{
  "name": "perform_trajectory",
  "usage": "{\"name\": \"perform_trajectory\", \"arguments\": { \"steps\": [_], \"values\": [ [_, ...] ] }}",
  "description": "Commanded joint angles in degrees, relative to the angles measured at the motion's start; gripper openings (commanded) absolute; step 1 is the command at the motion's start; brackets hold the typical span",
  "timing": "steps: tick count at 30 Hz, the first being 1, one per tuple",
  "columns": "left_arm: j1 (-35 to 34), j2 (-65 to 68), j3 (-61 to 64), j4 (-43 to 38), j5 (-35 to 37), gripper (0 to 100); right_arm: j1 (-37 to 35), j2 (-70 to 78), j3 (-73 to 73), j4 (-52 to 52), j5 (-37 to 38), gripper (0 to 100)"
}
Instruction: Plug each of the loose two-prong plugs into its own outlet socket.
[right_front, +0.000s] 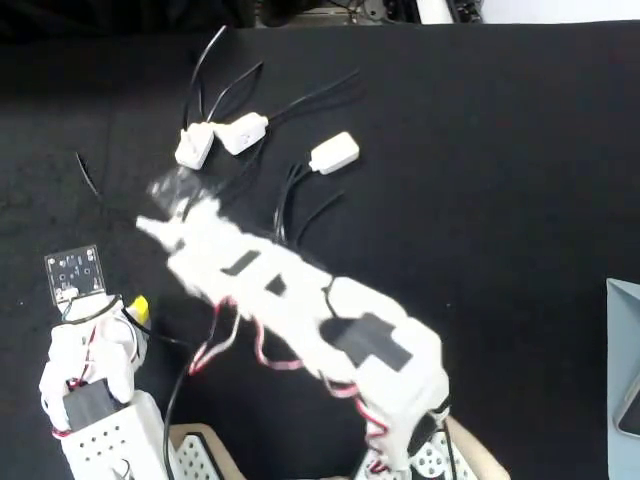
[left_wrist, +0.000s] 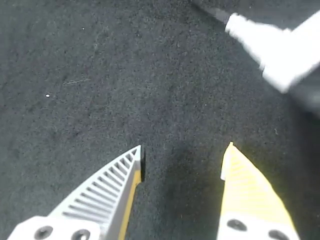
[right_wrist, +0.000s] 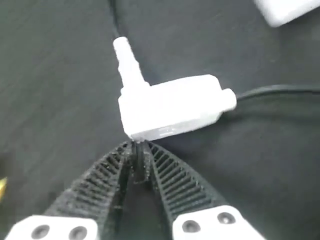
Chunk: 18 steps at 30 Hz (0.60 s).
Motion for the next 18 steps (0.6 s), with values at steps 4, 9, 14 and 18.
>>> {"name": "perform_trajectory", "arguments": {
  "steps": [4, 9, 14, 18],
  "values": [
    [-0.31, 0.35, 1.10, -0.44, 0.26, 26, 8.53, 4.18, -13.14, -5.36, -3.34, 1.4],
    [-0.31, 0.35, 1.10, -0.44, 0.26, 26, 10.02, 2.68, -12.88, -2.46, -4.22, 1.4],
    [-0.31, 0.35, 1.10, -0.44, 0.26, 26, 9.67, -5.67, -9.80, 7.74, -4.22, 1.4],
    [-0.31, 0.35, 1.10, -0.44, 0.26, 26, 10.02, -15.69, -5.41, 13.63, -4.22, 1.4]
  ]
}}
